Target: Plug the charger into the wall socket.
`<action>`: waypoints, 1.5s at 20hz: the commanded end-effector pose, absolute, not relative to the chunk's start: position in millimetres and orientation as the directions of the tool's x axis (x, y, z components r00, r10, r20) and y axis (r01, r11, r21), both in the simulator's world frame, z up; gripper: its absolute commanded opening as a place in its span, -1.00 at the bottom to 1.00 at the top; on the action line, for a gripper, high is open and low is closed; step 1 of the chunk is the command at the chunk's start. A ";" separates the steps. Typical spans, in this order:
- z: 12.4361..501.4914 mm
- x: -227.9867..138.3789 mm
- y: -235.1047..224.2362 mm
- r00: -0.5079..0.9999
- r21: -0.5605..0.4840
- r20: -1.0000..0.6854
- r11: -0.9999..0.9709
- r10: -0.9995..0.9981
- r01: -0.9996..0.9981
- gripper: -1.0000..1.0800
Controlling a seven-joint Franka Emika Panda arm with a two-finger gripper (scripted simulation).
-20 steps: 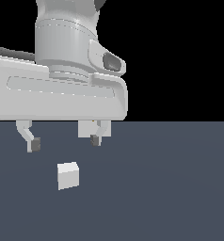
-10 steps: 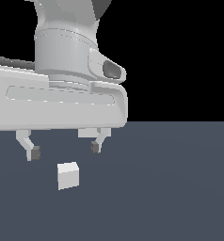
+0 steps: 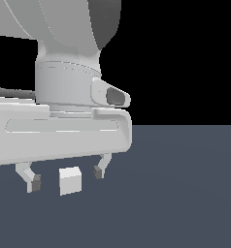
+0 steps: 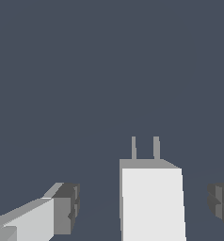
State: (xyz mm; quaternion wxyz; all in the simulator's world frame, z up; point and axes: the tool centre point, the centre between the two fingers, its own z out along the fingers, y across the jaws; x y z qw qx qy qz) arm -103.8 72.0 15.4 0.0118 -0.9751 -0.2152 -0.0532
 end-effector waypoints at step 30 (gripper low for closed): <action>64.5 -46.6 53.8 0.942 -0.002 0.111 -0.948 0.316 0.318 -1.00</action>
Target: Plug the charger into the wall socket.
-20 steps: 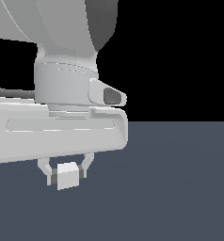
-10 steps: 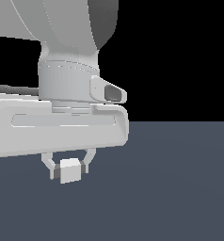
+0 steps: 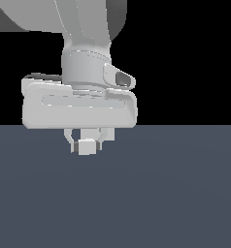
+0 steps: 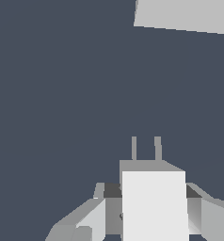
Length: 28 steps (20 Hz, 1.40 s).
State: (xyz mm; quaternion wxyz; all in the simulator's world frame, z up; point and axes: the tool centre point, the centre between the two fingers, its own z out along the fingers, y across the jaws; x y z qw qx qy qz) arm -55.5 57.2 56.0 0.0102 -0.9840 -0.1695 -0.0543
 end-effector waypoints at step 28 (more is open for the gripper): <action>100.0 9.8 38.6 0.965 0.000 0.110 -0.971 0.238 0.239 -1.00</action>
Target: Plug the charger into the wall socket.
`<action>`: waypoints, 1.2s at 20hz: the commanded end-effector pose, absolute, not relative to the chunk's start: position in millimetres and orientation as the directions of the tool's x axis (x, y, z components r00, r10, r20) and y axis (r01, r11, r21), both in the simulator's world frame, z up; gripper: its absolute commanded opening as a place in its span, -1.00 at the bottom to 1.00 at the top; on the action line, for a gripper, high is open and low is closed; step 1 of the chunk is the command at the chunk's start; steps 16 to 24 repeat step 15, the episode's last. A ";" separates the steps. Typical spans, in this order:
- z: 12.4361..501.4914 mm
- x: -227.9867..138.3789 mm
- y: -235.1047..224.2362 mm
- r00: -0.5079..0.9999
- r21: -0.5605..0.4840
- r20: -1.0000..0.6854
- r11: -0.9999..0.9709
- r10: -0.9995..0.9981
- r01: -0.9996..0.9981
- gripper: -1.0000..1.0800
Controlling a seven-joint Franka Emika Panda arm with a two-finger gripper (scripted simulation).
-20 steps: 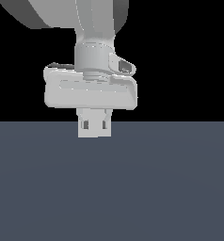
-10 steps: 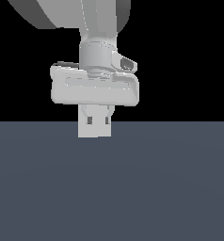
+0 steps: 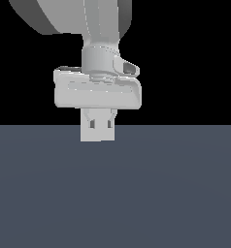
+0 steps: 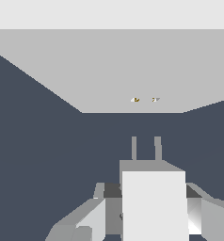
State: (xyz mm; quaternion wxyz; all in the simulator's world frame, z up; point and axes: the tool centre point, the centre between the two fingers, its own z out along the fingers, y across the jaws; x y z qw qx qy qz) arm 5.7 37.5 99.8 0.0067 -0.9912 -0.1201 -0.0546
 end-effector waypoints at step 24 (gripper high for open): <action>100.0 44.1 47.0 0.965 0.000 0.110 -0.971 0.238 0.239 -1.00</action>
